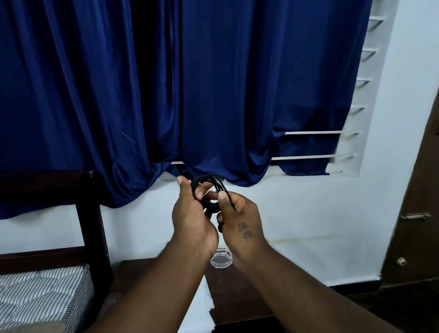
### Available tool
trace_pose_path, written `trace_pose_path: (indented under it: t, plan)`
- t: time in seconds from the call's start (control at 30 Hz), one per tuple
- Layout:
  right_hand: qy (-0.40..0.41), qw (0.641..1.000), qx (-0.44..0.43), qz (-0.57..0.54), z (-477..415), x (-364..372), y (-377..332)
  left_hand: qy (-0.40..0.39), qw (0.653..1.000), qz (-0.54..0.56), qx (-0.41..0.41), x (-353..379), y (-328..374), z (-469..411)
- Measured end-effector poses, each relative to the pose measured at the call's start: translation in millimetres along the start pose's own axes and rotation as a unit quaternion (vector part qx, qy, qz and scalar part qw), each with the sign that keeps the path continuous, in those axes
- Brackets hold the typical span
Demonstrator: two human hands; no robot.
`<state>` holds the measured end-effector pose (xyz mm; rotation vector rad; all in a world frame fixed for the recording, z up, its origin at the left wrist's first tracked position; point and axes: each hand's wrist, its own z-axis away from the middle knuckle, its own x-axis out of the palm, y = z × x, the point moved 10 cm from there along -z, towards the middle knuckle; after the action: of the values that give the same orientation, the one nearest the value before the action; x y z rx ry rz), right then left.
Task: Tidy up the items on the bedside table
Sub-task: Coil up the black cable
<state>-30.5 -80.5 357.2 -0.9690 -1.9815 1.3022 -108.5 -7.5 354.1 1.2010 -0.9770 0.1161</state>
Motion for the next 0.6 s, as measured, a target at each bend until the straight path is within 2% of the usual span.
trace_pose_path:
  t: [0.17,0.27,0.33,0.43,0.5,0.6]
  plan:
    - [0.009,0.999,0.021,0.034,-5.6,-4.9,9.2,0.039,0.993,-0.09,0.06,-6.8,12.3,1.7]
    - [0.017,0.993,0.001,0.118,-11.5,-12.8,6.7,0.025,0.97,-0.215,0.108,-5.1,26.7,-2.5]
    - [0.016,0.981,-0.03,0.193,-14.8,-18.0,0.9,-0.004,0.931,-0.337,0.143,-0.8,35.6,-6.6]
    - [0.013,0.952,-0.089,0.292,-16.5,-21.3,-7.7,-0.08,0.828,-0.527,0.172,11.1,40.1,-13.3]
    - [0.006,0.936,-0.116,0.331,-16.5,-20.0,-11.2,-0.121,0.771,-0.602,0.169,14.8,38.1,-16.5]
    - [0.003,0.922,-0.15,0.357,-16.6,-17.6,-15.4,-0.149,0.731,-0.648,0.153,15.3,32.8,-19.7]
